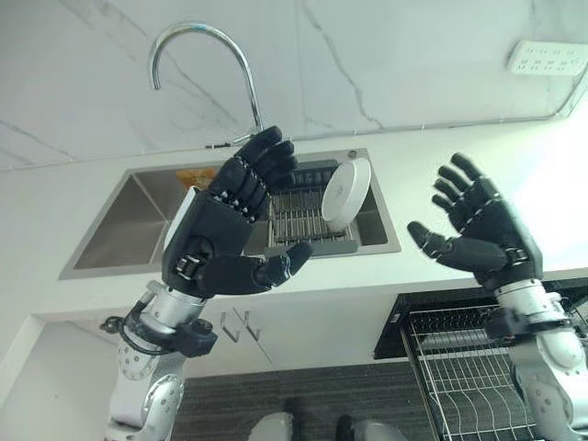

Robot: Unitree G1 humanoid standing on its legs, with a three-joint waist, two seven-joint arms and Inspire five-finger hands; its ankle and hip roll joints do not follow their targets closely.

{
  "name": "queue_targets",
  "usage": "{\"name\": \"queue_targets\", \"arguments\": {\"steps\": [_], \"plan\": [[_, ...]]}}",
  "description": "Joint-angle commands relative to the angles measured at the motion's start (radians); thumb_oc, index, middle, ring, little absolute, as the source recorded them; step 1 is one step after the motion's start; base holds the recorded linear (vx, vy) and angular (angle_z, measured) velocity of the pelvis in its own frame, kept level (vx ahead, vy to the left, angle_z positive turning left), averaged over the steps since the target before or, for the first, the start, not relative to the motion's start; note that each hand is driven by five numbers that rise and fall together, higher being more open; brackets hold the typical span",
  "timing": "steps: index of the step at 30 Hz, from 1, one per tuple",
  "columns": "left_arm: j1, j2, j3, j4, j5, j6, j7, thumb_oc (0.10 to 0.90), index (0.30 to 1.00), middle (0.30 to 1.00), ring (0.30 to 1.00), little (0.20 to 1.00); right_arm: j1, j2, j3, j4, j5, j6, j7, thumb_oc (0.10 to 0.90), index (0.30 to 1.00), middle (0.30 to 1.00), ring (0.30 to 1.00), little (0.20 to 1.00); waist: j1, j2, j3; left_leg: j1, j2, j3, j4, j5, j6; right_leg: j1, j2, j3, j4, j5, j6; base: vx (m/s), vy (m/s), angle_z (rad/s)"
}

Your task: Place the dishes in the dishwasher.

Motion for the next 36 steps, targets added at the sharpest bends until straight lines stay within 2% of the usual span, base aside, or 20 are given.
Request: {"name": "queue_targets", "arguments": {"steps": [1, 4, 7, 11, 13, 14, 15, 16, 17, 19, 26, 31, 36], "plan": [[-0.086, 0.035, 0.053, -0.066, 0.002, -0.108, 0.048, 0.8, 0.9, 0.9, 0.9, 0.9, -0.102, -0.023, -0.101, -0.094, 0.092, -0.112, 0.002, 0.8, 0.9, 0.9, 0.9, 0.9, 0.012, -0.01, -0.028, 0.156, -0.019, -0.013, -0.061, -0.011, 0.0, 0.065, -0.052, 0.044, -0.021, -0.046, 0.165, 0.07, 0.198, -0.19], [-0.09, 0.044, 0.061, -0.063, -0.005, -0.105, 0.038, 0.8, 0.9, 0.9, 0.9, 0.9, -0.071, 0.0, -0.105, -0.106, 0.077, -0.113, 0.018, 0.8, 0.9, 0.9, 0.9, 0.9, 0.008, -0.012, -0.044, 0.182, -0.036, -0.022, -0.061, -0.032, 0.013, 0.068, -0.065, 0.032, -0.021, -0.044, 0.17, 0.08, 0.165, -0.05], [-0.118, 0.058, 0.054, -0.055, -0.003, -0.099, 0.045, 0.8, 0.9, 0.9, 0.9, 0.9, -0.094, 0.012, -0.092, -0.091, 0.079, -0.114, -0.009, 0.8, 0.9, 0.9, 0.9, 0.9, 0.012, -0.022, -0.044, 0.197, -0.049, -0.023, -0.061, -0.057, 0.032, 0.069, -0.084, 0.014, -0.021, -0.032, 0.179, 0.07, 0.15, 0.1], [-0.123, 0.062, 0.055, -0.055, 0.001, -0.101, 0.037, 0.8, 0.9, 0.9, 0.9, 0.9, -0.114, 0.041, -0.078, -0.085, 0.084, -0.117, -0.042, 0.8, 0.9, 0.9, 0.9, 0.9, 0.024, -0.02, -0.039, 0.204, -0.061, -0.026, -0.061, -0.071, 0.058, 0.084, -0.091, -0.006, -0.021, -0.021, 0.187, 0.08, 0.144, 0.1], [-0.115, 0.07, 0.061, -0.055, 0.013, -0.116, 0.03, 0.8, 0.9, 0.9, 0.9, 0.9, -0.117, 0.061, -0.068, -0.081, 0.079, -0.12, -0.053, 0.8, 0.9, 0.9, 0.9, 0.9, 0.025, -0.013, -0.039, 0.204, -0.062, -0.036, -0.061, -0.071, 0.075, 0.113, -0.073, -0.012, -0.021, 0.029, 0.194, 0.12, 0.141, -0.1], [-0.112, 0.077, 0.061, -0.05, 0.018, -0.132, 0.023, 0.8, 0.9, 0.9, 0.9, 0.9, -0.113, 0.072, -0.063, -0.08, 0.079, -0.125, -0.055, 0.8, 0.9, 0.9, 0.9, 0.9, 0.018, -0.004, -0.034, 0.206, -0.062, -0.053, -0.061, -0.067, 0.083, 0.126, -0.051, -0.006, -0.021, 0.101, 0.206, 0.09, 0.066, -0.21], [-0.109, 0.078, 0.063, -0.05, 0.017, -0.138, 0.019, 0.8, 0.9, 0.9, 0.9, 0.9, -0.109, 0.079, -0.063, -0.076, 0.077, -0.129, -0.057, 0.8, 0.9, 0.9, 0.9, 0.9, 0.015, -0.001, -0.028, 0.208, -0.06, -0.061, -0.061, -0.067, 0.085, 0.12, -0.046, -0.001, -0.021, 0.124, 0.206, 0.07, 0.022, -0.2], [-0.111, 0.081, 0.065, -0.048, 0.015, -0.141, 0.018, 0.8, 0.9, 0.9, 0.9, 0.9, -0.11, 0.087, -0.061, -0.068, 0.076, -0.132, -0.06, 0.8, 0.9, 0.9, 0.9, 0.9, 0.016, -0.007, -0.023, 0.206, -0.061, -0.06, -0.061, -0.066, 0.082, 0.101, -0.059, 0.002, -0.021, 0.11, 0.2, 0.01, -0.091, -0.15], [-0.122, 0.09, 0.064, -0.045, 0.011, -0.138, 0.03, 0.8, 0.9, 0.9, 0.9, 0.9, -0.111, 0.087, -0.062, -0.057, 0.085, -0.139, -0.061, 0.8, 0.9, 0.9, 0.9, 0.9, 0.019, -0.016, -0.019, 0.203, -0.06, -0.05, -0.061, -0.065, 0.076, 0.077, -0.081, 0.001, -0.021, 0.068, 0.196, 0.0, -0.144, -0.16], [-0.144, 0.111, 0.06, -0.037, 0.017, -0.134, 0.066, 0.8, 0.9, 0.9, 0.9, 0.9, -0.11, 0.089, -0.062, -0.049, 0.093, -0.141, -0.072, 0.8, 0.9, 0.9, 0.9, 0.9, 0.015, -0.031, -0.017, 0.205, -0.057, -0.032, -0.061, -0.076, 0.075, 0.025, -0.114, 0.01, -0.021, 0.055, 0.21, 0.05, -0.186, -0.17], [-0.127, 0.089, 0.051, -0.056, 0.061, -0.126, 0.132, 0.8, 0.9, 0.9, 0.9, 0.9, -0.161, 0.035, -0.082, -0.04, 0.114, -0.082, -0.158, 0.8, 0.9, 0.9, 0.9, 0.9, 0.019, -0.036, -0.059, 0.221, -0.015, 0.037, -0.061, -0.087, 0.05, 0.019, -0.108, 0.01, -0.021, -0.009, 0.19, 0.08, -0.124, -0.09], [-0.133, 0.093, 0.048, -0.057, 0.067, -0.115, 0.155, 0.8, 0.9, 0.9, 0.9, 0.9, -0.179, 0.025, -0.087, -0.045, 0.089, -0.074, -0.206, 0.8, 0.9, 0.9, 0.9, 0.9, 0.01, -0.03, -0.065, 0.232, -0.003, 0.053, -0.061, -0.098, 0.046, 0.024, -0.096, 0.017, -0.021, -0.023, 0.179, 0.05, -0.057, -0.02], [-0.128, 0.103, 0.039, -0.05, 0.061, -0.119, 0.156, 0.8, 0.9, 0.9, 0.9, 0.9, -0.196, 0.02, -0.088, -0.02, 0.142, -0.071, -0.218, 0.8, 0.9, 0.9, 0.9, 0.9, 0.008, -0.026, -0.073, 0.243, 0.004, 0.054, -0.061, -0.107, 0.041, 0.031, -0.097, 0.011, -0.021, -0.029, 0.178, 0.02, -0.055, -0.01]]}}
